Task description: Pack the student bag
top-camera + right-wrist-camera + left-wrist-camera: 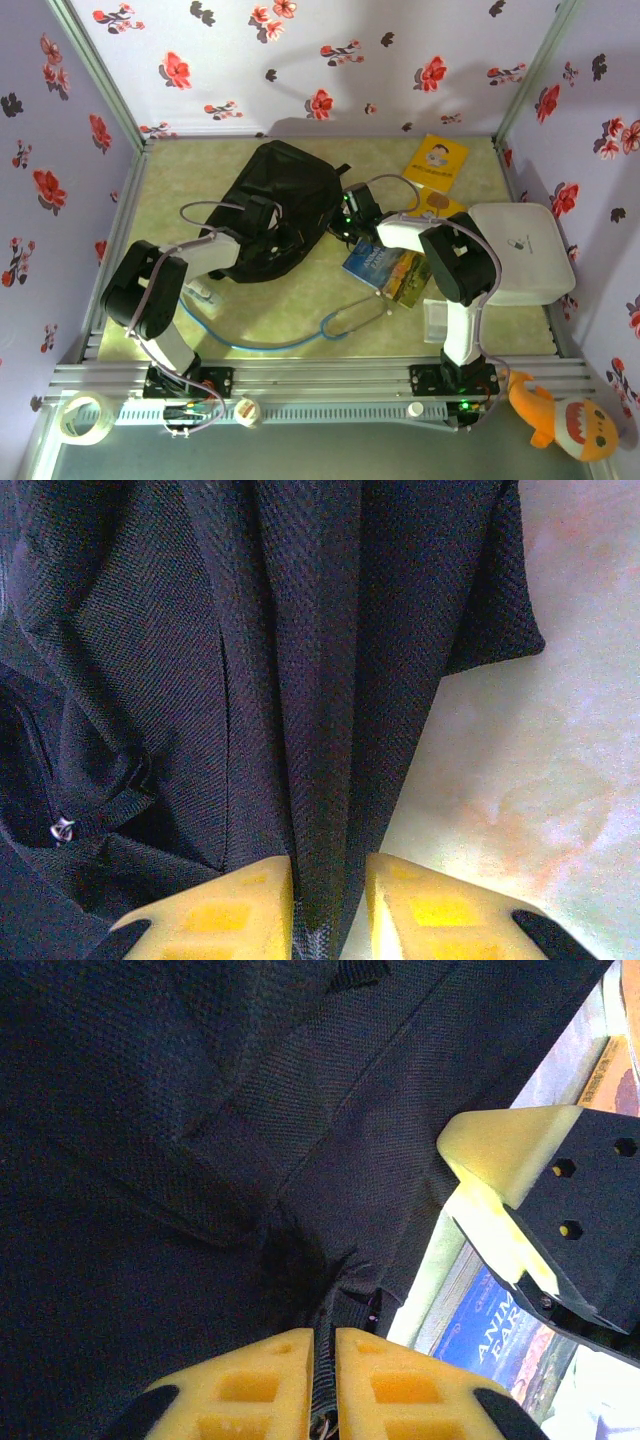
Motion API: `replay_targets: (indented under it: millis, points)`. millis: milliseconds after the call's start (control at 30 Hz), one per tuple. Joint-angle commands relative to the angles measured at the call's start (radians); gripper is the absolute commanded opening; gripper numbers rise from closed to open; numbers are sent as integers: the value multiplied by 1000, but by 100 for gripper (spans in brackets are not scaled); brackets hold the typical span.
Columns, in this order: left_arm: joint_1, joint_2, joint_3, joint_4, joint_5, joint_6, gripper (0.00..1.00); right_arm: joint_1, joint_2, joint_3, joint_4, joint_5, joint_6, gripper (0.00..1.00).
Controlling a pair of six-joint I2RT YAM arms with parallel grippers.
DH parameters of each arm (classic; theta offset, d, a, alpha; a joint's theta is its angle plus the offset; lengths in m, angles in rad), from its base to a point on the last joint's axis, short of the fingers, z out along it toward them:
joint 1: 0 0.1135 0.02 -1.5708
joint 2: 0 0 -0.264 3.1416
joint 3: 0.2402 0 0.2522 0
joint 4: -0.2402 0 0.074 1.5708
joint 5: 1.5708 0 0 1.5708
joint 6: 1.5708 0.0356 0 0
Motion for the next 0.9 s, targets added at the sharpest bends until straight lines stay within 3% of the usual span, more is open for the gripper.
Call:
replay_targets:
  millis: [0, 167, 300, 733, 867]
  points:
    - [0, 5, -7, 22, 17, 1, 17, 7, 5, 5, -76, 17, -17, 24]
    - [0, 38, 9, 17, 17, -2, 25, 7, 5, 7, -78, 16, -18, 24]
    - [-2, 53, 19, 19, 23, 0, 24, 7, 5, 6, -80, 17, -19, 24]
    - [-2, -2, -2, 27, 29, 1, 0, 6, 5, 4, -81, 24, -21, 24]
    - [-1, -36, -19, 25, 20, 3, 0, 6, 4, 2, -83, 29, -21, 24]
